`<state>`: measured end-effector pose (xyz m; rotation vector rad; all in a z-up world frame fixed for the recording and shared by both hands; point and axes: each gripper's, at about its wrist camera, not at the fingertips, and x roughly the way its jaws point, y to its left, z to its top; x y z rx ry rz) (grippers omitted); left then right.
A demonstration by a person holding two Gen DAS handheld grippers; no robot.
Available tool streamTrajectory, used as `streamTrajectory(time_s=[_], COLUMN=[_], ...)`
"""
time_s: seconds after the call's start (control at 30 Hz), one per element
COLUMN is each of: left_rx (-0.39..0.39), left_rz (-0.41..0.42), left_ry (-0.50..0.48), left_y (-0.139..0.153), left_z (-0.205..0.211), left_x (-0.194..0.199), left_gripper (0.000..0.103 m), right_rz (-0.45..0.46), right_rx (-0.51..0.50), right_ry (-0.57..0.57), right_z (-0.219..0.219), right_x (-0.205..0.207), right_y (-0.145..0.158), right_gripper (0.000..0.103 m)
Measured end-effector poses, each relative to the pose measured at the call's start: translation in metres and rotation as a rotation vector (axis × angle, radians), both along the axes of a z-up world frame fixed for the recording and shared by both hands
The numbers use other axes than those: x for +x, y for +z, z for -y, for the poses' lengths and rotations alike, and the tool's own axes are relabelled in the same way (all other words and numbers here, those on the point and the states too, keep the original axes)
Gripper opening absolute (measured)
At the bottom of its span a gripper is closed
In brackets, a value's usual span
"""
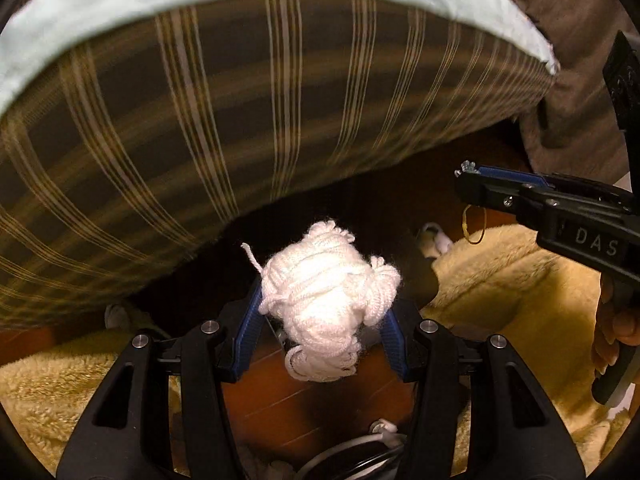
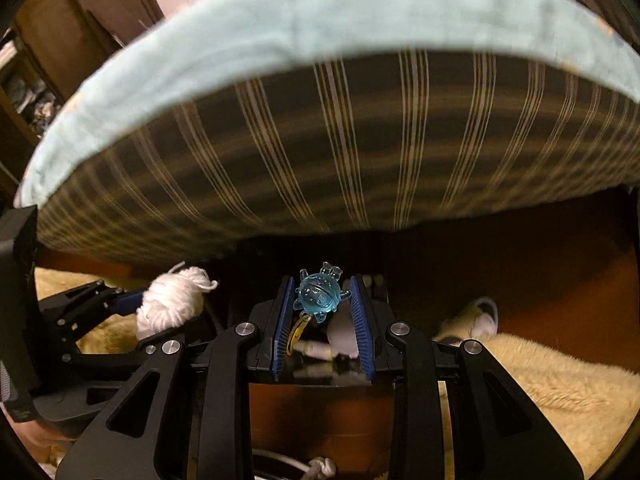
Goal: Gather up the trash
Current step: 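Lower both held items under the bed edge and open both tools over the bin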
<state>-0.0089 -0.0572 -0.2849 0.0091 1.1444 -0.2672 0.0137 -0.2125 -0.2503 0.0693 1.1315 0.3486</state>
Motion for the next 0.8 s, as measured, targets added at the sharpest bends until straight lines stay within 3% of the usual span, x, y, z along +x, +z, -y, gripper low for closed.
streamTrajectory(time_s=[0.3,0.47,0.73,0.8], left_rx=[-0.013,-0.014,-0.027,-0.032], left_rz=[-0.075,-0.084,-0.059,-0.037], left_ry=[0.005,0.011,0.04,0.046], left_y=[-0.026,-0.03,-0.005,0.008], left_z=[0.003,0.003,-0.012,-0.012], left_x=[0.013,0.018,0.013,0.014], left_gripper=[0.054,0.067,0.081,0.088], right_rz=[-0.069,-0.06,0.009,0.041], right_rx=[0.007,0.01,0.026,0.03], right_ry=[-0.023,-0.041,-0.106,-0.125], right_z=[0.006,0.002,0.015,0.018], right_x=[0.006,0.018,0.022,0.02], right_y=[-0.032,-0.028,-0.007,0.007], right_gripper=[0.031,0.033,0.075,0.096])
